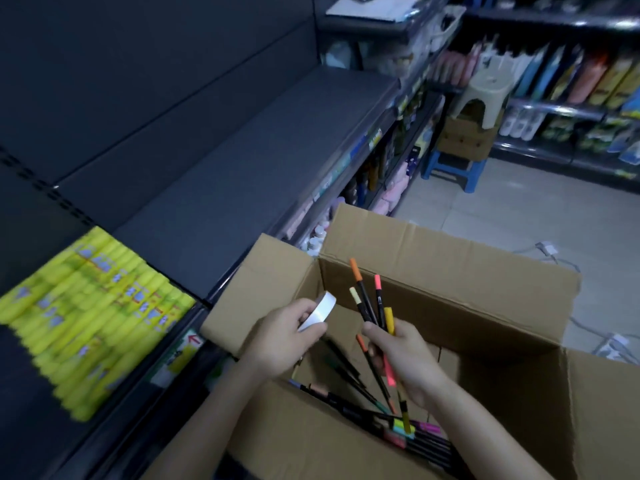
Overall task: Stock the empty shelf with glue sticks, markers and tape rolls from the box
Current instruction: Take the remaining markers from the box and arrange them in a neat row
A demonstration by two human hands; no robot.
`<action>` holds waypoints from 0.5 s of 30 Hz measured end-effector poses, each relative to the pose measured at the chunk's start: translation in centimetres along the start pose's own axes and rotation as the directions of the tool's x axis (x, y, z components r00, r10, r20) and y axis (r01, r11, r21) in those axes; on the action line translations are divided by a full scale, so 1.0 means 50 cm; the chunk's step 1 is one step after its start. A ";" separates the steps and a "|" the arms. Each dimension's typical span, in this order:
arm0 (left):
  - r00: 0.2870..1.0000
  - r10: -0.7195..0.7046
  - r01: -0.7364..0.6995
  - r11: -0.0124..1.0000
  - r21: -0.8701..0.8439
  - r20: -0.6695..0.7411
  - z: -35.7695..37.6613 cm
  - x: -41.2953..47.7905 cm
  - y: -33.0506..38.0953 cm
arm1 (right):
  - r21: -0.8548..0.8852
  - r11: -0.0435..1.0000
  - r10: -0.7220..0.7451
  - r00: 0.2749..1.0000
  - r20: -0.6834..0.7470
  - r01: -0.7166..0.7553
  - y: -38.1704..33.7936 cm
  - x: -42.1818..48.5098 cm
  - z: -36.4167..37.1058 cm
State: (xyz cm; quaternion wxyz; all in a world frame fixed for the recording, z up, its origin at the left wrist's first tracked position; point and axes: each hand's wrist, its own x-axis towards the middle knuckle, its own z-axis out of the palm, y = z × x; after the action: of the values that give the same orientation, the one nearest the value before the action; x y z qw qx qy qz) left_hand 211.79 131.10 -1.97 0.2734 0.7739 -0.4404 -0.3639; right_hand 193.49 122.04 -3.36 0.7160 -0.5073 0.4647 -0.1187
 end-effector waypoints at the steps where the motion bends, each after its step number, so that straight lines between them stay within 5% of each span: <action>1: 0.999 0.011 -0.012 1.000 -0.023 -0.032 -0.007 -0.011 0.003 | 0.000 1.000 -0.028 1.000 0.015 0.028 -0.011 -0.006 0.013; 15: 0.889 0.156 -0.229 0.965 -0.124 -0.431 -0.164 -0.245 -0.029 | 0.024 0.975 -0.224 0.957 0.184 0.223 -0.153 -0.148 0.250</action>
State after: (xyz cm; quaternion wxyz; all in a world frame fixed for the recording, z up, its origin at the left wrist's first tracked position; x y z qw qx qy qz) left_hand 214.83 143.43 5.69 0.4615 0.7596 -0.4136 -0.1976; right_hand 201.64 131.00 7.77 0.7388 -0.5644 0.3358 -0.1516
